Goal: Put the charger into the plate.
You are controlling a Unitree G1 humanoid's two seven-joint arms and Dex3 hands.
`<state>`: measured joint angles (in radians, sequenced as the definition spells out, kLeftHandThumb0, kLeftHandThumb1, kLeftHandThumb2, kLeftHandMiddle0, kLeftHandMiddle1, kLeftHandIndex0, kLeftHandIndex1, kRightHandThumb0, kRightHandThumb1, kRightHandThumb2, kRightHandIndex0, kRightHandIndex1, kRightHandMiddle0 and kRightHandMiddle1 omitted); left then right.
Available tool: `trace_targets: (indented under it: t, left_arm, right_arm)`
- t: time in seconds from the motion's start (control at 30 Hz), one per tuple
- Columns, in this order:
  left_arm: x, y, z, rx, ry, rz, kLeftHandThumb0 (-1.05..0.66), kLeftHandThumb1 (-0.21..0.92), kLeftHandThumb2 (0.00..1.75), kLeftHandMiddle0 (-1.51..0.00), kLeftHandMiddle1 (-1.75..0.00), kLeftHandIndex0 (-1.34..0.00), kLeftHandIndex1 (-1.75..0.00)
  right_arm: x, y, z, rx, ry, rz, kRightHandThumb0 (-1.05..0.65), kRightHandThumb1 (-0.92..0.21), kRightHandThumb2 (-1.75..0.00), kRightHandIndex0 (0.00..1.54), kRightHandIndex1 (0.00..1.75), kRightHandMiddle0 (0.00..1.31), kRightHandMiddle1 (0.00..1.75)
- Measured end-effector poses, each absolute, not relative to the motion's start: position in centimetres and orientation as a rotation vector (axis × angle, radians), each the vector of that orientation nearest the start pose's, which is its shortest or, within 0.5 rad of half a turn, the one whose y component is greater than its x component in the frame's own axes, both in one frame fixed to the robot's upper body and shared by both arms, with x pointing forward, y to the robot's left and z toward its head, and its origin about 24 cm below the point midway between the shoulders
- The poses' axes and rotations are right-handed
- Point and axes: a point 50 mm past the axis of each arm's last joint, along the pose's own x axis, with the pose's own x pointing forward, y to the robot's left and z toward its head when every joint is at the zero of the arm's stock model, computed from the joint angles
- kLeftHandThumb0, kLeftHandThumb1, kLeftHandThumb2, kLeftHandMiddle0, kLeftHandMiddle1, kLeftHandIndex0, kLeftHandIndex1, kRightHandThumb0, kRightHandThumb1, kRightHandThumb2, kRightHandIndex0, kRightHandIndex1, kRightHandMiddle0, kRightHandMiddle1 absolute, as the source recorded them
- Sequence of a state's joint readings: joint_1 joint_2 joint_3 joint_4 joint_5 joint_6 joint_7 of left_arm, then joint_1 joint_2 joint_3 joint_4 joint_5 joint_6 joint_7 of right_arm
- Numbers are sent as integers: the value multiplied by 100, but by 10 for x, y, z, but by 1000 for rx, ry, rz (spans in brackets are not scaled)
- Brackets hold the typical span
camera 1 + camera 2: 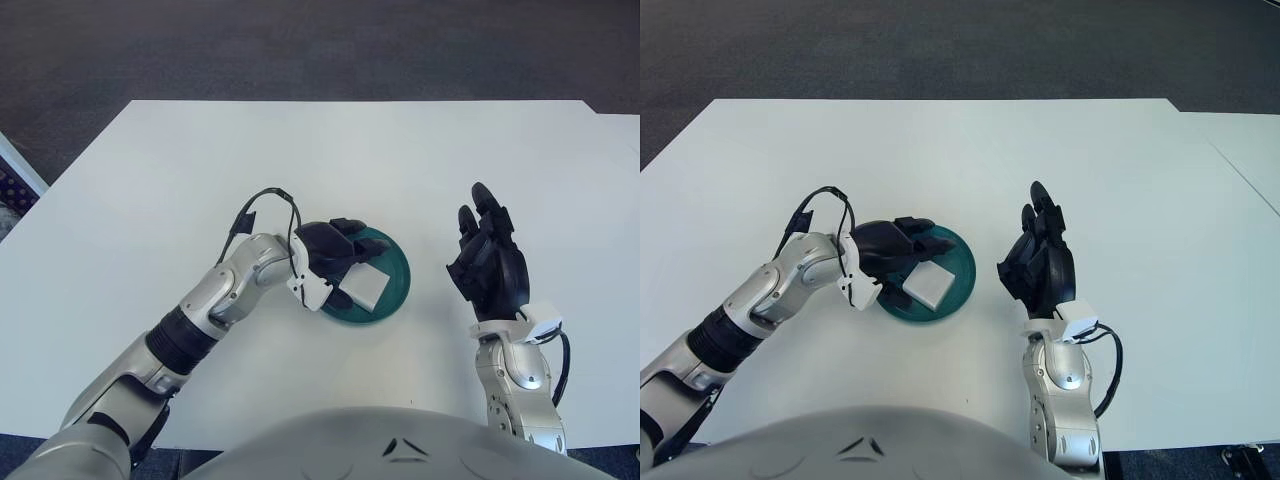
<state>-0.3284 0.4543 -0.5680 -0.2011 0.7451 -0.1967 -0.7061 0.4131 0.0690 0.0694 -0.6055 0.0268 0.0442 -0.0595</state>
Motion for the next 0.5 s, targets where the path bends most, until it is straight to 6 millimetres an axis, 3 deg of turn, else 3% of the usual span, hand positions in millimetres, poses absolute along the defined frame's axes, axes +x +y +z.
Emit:
trace_targets:
  t: [0.5]
  left_arm:
    - [241, 58, 95, 1428, -374, -1162, -105, 92, 64, 0, 0, 0, 0]
  right_arm:
    - [174, -153, 95, 137, -170, -141, -103, -92, -102, 6, 0, 0, 21]
